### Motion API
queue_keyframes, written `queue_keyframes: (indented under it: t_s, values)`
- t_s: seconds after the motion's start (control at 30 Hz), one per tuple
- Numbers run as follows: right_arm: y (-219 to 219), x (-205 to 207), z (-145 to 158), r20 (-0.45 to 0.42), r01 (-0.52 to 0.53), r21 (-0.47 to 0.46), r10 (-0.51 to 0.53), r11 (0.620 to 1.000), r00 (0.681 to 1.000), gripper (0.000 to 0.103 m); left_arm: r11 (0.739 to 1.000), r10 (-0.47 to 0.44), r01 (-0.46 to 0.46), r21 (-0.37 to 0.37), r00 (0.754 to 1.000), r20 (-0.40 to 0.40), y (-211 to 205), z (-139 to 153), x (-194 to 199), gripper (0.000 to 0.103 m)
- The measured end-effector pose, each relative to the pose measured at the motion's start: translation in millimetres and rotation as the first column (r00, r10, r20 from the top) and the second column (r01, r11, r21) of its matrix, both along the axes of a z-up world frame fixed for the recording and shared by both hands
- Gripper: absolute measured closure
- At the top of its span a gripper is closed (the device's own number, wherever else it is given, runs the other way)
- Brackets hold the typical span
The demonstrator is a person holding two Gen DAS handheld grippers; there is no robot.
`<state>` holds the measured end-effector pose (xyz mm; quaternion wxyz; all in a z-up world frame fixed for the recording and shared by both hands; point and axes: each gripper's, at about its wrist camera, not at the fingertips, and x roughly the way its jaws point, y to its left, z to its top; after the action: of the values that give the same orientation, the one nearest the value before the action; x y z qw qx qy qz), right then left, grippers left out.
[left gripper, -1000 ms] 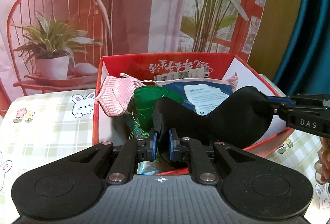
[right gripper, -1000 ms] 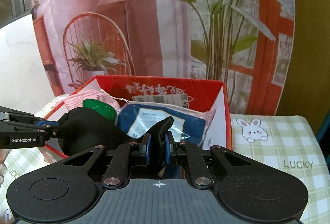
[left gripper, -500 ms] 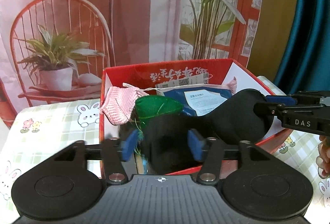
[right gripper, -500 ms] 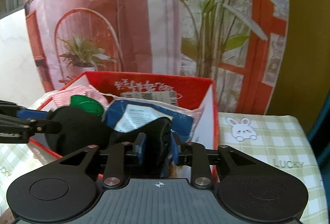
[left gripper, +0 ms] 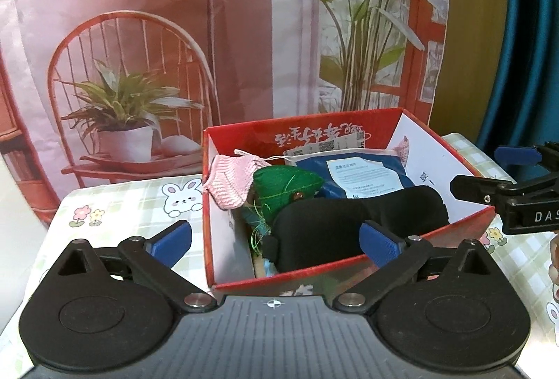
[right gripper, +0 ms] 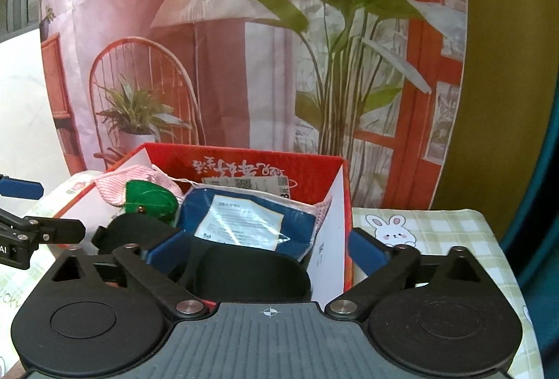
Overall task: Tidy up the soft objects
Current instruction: 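Open both grippers to release the eye mask and withdraw them, then lower both grippers onto the white surgical-mask bag and close them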
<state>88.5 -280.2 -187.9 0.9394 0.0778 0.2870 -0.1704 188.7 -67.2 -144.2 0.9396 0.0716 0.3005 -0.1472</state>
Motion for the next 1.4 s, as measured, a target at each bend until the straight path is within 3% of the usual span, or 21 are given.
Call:
queue_keyframes:
  t_s: [0.27,0.57,0.73,1.03,1.4]
  values:
    - [22,-24,1,-0.001,0.014,0.025,-0.014,1.0,1.0,0.0,1.0,0.019,-0.019,-0.003,1.0,-0.007,10,2,-33,0.0]
    - [60,-52,-15,-0.054,-0.016,0.006,0.016,1.0,0.998,0.0,0.999,0.039,-0.04,-0.025,0.997,-0.069,23,-18,-63,0.0]
    - [73,-69,-31,-0.1,-0.029,0.078,0.036,0.997,0.994,0.0,0.998,0.045,-0.05,-0.037,0.991,-0.129,30,-37,-73,0.0]
    - [90,-90,-67,-0.222,-0.032,0.131,0.06,0.991,0.973,0.0,0.996,0.077,-0.086,-0.024,0.963,-0.257,48,-84,-98,0.0]
    - [95,-90,-98,-0.302,-0.024,0.162,0.073,0.986,0.951,0.0,0.988,0.093,-0.132,-0.079,0.92,-0.381,65,-120,-100,0.0]
